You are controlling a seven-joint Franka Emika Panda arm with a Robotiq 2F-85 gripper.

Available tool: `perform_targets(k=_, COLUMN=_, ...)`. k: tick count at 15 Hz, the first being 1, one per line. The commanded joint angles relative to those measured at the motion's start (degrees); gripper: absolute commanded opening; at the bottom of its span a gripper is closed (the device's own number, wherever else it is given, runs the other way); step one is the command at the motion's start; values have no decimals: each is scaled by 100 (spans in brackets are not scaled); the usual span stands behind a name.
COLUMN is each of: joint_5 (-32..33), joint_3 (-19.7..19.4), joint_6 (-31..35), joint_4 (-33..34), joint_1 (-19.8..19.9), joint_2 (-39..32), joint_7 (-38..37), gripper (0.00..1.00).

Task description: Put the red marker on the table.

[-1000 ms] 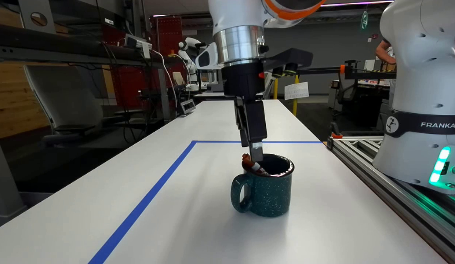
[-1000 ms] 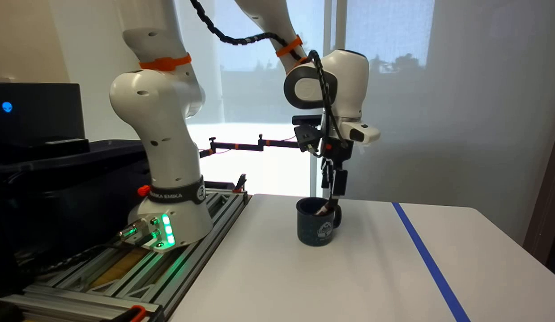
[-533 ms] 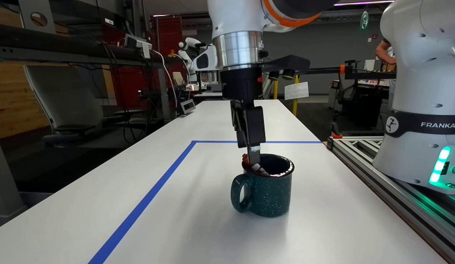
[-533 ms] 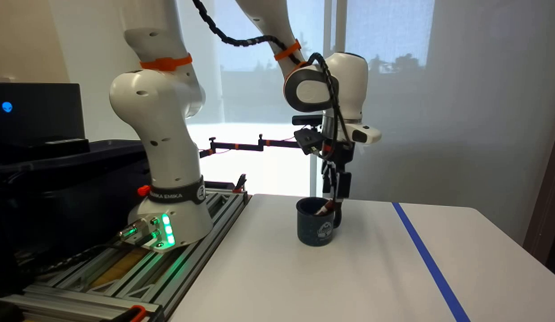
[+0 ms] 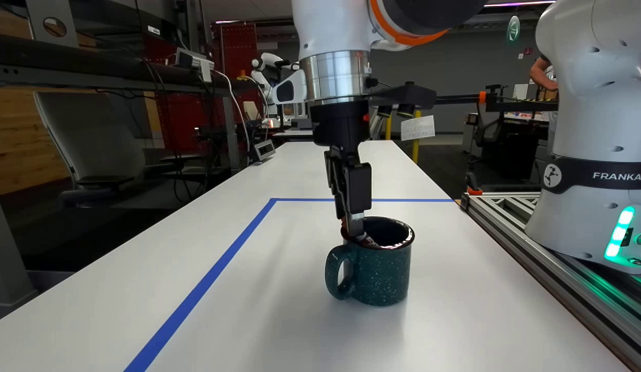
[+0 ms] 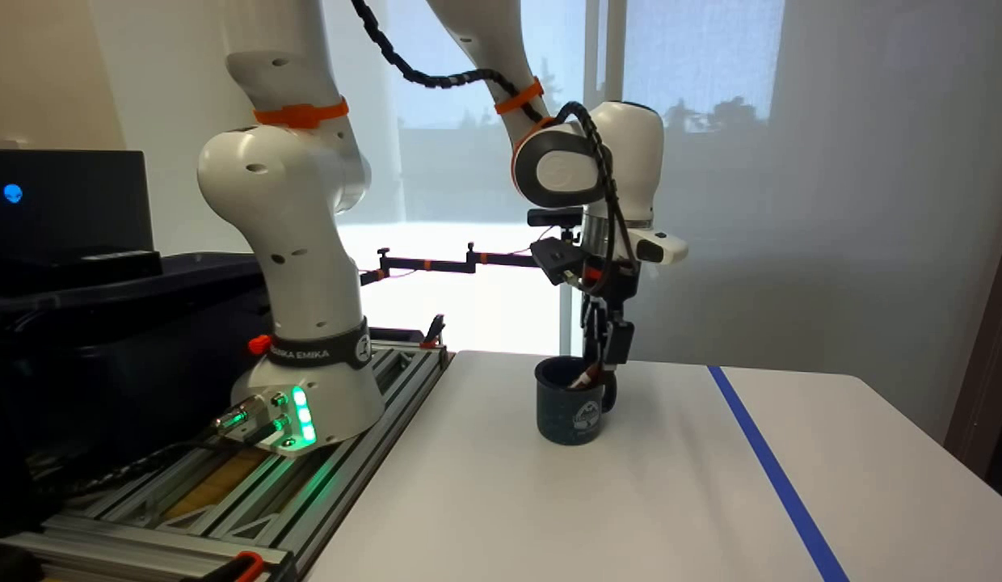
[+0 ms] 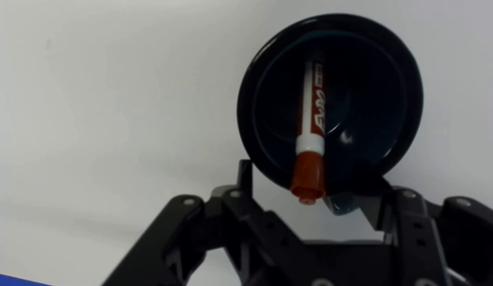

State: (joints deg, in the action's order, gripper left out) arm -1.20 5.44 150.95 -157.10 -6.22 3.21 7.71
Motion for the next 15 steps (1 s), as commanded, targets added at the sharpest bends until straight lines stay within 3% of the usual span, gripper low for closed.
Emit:
perform_targets(k=1, joint_5=127, joint_3=9, joint_6=98, joint_4=-8, joint_1=12, joint_2=-4, joint_7=-120, gripper=69)
perform_targets(k=4, joint_5=162, joint_3=17, joint_6=117, joint_4=-9, joint_1=11, joint_2=15, joint_7=-159, gripper=69)
perform_targets(k=7, joint_5=321, joint_3=33, joint_6=86, joint_4=-26, joint_1=18, joint_2=74, joint_7=-329, gripper=62)
perform_targets(k=15, joint_5=711, joint_3=99, joint_6=-10, joint_4=-38, joint_1=0, joint_2=204, joint_7=-808, gripper=62)
